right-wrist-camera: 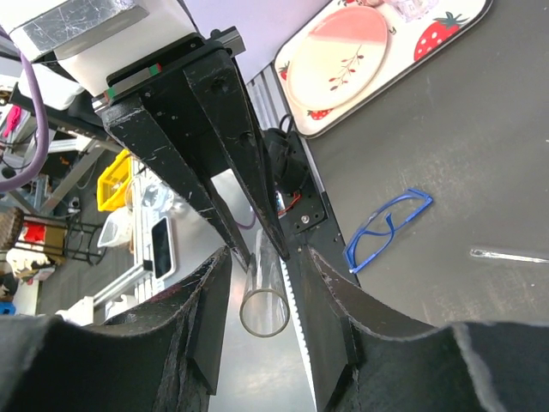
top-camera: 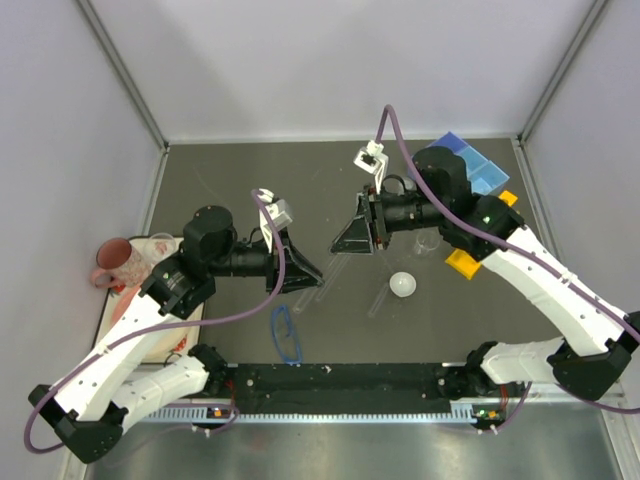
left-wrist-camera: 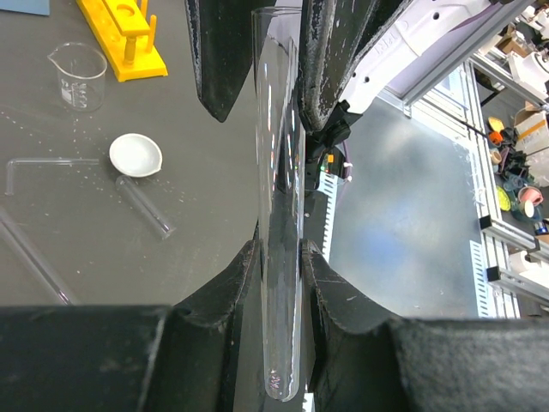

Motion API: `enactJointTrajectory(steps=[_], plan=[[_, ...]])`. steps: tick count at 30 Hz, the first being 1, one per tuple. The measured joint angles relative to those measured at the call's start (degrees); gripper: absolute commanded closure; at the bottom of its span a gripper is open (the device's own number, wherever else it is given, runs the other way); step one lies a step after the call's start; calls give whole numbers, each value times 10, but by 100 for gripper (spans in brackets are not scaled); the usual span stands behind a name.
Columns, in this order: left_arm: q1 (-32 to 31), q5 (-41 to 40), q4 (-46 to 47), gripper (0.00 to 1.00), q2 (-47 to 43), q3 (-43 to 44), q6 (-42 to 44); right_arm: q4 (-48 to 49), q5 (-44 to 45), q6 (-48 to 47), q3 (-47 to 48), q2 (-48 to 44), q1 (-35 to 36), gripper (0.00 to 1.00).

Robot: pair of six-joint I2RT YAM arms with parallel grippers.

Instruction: Organize the chemistry lab equipment

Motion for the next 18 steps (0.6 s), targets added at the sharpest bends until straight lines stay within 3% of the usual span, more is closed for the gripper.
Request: enactJointTrajectory(steps=[18], plan=[[0,-9,-9,100,0,8,5,2,3,0,-28,-23,0,63]])
